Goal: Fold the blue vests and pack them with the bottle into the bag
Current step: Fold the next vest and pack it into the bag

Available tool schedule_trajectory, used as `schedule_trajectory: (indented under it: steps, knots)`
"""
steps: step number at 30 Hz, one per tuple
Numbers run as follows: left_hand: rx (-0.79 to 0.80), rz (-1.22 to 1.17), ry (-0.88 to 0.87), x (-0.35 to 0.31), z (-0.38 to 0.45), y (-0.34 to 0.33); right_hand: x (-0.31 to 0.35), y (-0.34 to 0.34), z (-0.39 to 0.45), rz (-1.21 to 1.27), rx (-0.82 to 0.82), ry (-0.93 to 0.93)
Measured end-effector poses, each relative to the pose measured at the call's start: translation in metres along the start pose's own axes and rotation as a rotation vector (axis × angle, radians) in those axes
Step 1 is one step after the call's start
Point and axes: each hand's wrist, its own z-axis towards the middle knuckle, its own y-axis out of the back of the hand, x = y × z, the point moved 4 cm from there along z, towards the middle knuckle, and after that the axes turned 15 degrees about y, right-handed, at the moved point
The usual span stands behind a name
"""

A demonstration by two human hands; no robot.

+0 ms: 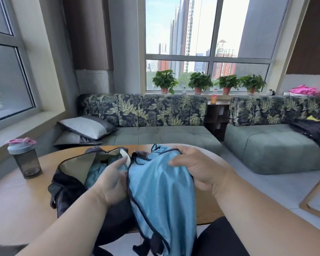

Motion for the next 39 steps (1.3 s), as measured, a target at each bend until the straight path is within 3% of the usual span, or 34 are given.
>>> schedule_trajectory:
  steps: [3, 8, 10, 12, 15, 17, 18, 20, 22, 23, 26, 31, 33, 36, 39]
  knots:
    - [0.083, -0.015, -0.197, -0.024, -0.009, 0.003, 0.013, 0.005, 0.001, 0.143, -0.017, -0.002]
    - [0.180, 0.244, -0.047, 0.026, -0.001, 0.002, 0.012, 0.000, 0.009, 0.064, -0.150, 0.034]
    - [0.168, 0.259, -0.076, 0.034, 0.004, 0.001, 0.007, -0.004, 0.010, -0.011, -0.144, 0.039]
    - [0.121, 0.249, -0.155, 0.027, 0.005, 0.001, 0.007, -0.004, 0.011, -0.202, -0.130, 0.068]
    - [0.034, 0.193, -0.264, 0.005, 0.001, 0.002, 0.026, 0.003, 0.014, -0.725, -0.122, 0.190]
    - [-0.004, 0.184, -0.348, -0.010, -0.007, -0.003, 0.044, 0.005, 0.015, -0.823, -0.161, 0.336]
    - [-0.010, 0.182, -0.391, -0.018, -0.010, -0.007, 0.051, 0.007, 0.015, -0.739, -0.192, 0.406]
    - [-0.014, 0.164, -0.469, -0.031, -0.016, -0.013, 0.046, 0.010, 0.014, -0.294, -0.225, 0.400]
    - [-0.002, 0.168, -0.506, -0.037, -0.020, -0.020, 0.007, 0.012, 0.009, 0.092, -0.149, 0.118]
    - [0.001, 0.179, -0.515, -0.038, -0.022, -0.022, -0.017, 0.007, 0.003, 0.163, -0.068, -0.032]
    - [-0.035, 0.256, -0.496, -0.035, -0.020, -0.021, -0.059, 0.004, -0.014, 0.117, -0.010, -0.199]
    - [-0.179, 0.358, -0.600, -0.041, -0.034, -0.019, -0.042, 0.019, -0.007, 0.311, -0.105, -0.001]
    - [-0.166, 0.319, -0.585, -0.050, -0.035, -0.020, -0.039, 0.013, -0.009, 0.330, -0.055, -0.036]
    - [-0.090, 0.191, -0.491, -0.055, -0.025, -0.020, -0.053, -0.002, -0.016, 0.129, 0.040, -0.164]
    - [-0.031, 0.126, -0.457, -0.052, -0.024, -0.022, -0.054, -0.007, -0.014, 0.181, -0.004, -0.152]
